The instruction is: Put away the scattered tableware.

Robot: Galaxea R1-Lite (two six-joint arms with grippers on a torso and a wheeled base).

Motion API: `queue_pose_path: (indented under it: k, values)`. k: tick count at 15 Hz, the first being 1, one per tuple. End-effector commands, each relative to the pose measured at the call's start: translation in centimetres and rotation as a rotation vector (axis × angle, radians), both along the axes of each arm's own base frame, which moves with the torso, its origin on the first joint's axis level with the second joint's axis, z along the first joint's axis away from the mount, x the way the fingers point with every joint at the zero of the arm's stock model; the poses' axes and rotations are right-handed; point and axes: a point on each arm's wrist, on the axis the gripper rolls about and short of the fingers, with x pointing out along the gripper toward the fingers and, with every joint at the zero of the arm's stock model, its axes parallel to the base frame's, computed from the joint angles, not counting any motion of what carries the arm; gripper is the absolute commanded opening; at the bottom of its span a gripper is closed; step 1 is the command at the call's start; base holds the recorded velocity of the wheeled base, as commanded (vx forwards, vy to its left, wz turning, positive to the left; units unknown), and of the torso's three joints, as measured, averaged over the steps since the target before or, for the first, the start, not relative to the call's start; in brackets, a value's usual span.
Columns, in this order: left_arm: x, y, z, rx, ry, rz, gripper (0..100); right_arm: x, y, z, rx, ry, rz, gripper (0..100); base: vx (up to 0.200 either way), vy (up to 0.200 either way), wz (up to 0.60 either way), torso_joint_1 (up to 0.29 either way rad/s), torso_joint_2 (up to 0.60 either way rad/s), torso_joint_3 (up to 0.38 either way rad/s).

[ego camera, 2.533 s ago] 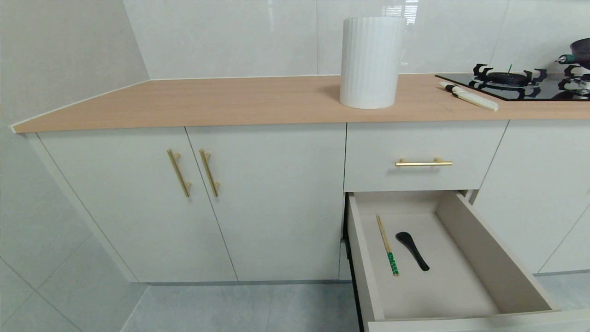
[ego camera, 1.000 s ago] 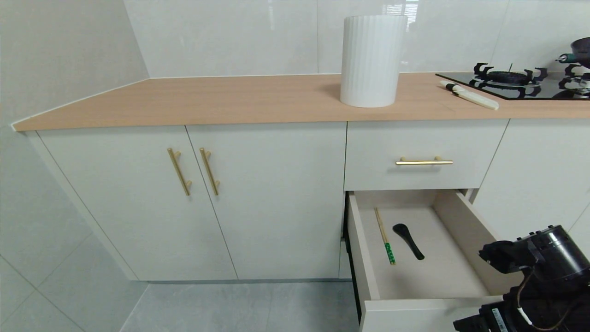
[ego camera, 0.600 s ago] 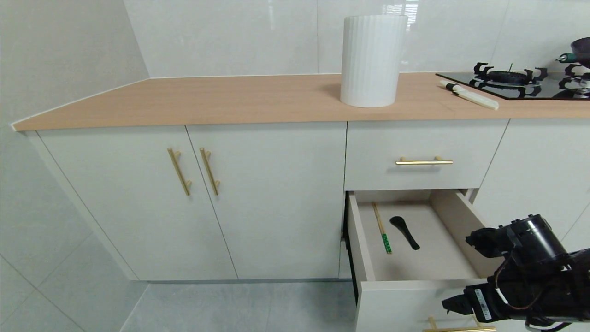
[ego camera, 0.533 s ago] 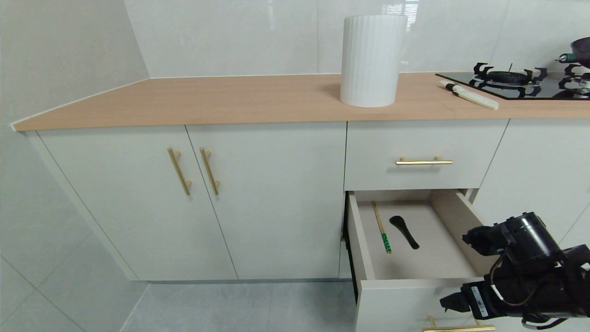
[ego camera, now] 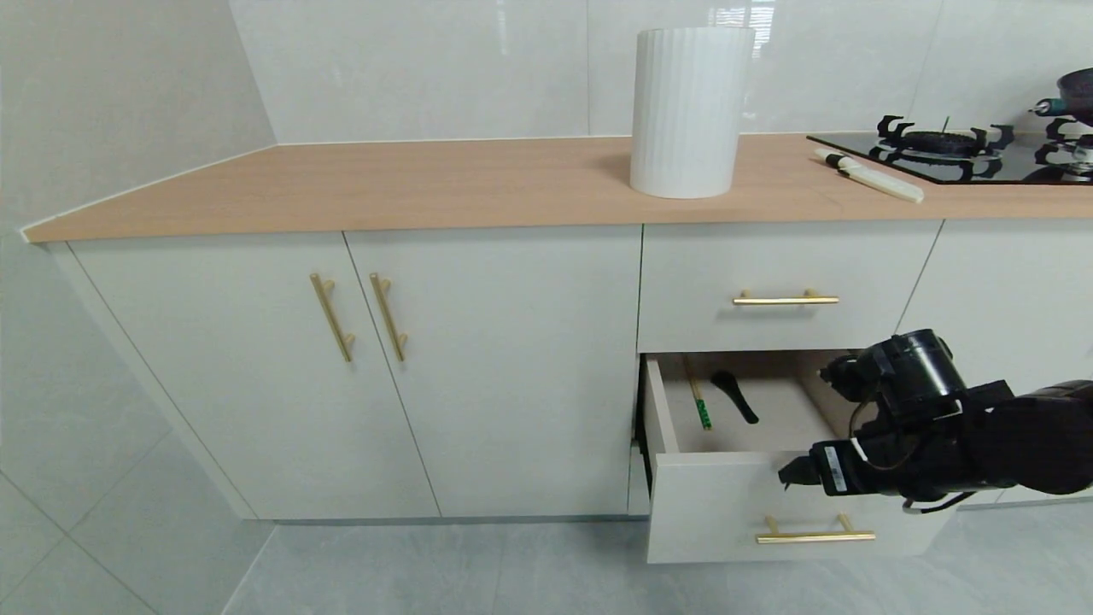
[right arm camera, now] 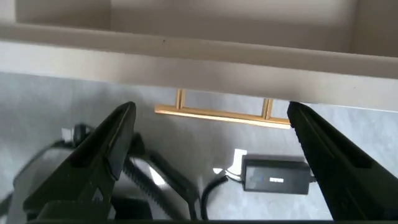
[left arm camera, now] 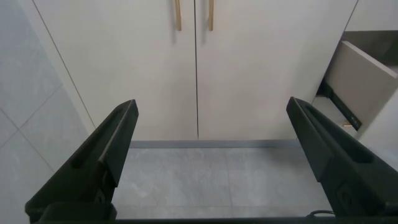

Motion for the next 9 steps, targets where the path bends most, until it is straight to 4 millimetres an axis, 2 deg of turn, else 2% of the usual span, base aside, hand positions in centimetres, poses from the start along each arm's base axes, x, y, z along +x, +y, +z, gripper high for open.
queue_pose_path:
  k: [1,5,7,9]
  values:
    - [0.0,0.0,0.0,0.000,0.001,0.000,100,2.6,0.0,-0.6,0.002,-0.013,-0.018,100,0.000,0.000,0.00,0.000,0.00,0.000]
    - [0.0,0.0,0.0,0.000,0.001,0.000,100,5.3,0.0,-1.0,0.010,-0.039,-0.038,100,0.000,0.000,0.00,0.000,0.00,0.000]
    - [0.0,0.0,0.0,0.000,-0.001,-0.001,100,6.3,-0.2,-0.5,0.021,-0.074,-0.054,100,0.000,0.000,0.00,0.000,0.00,0.000]
    - [0.0,0.0,0.0,0.000,-0.001,0.000,100,7.3,-1.4,0.6,0.043,-0.172,-0.093,100,0.000,0.000,0.00,0.000,0.00,0.000]
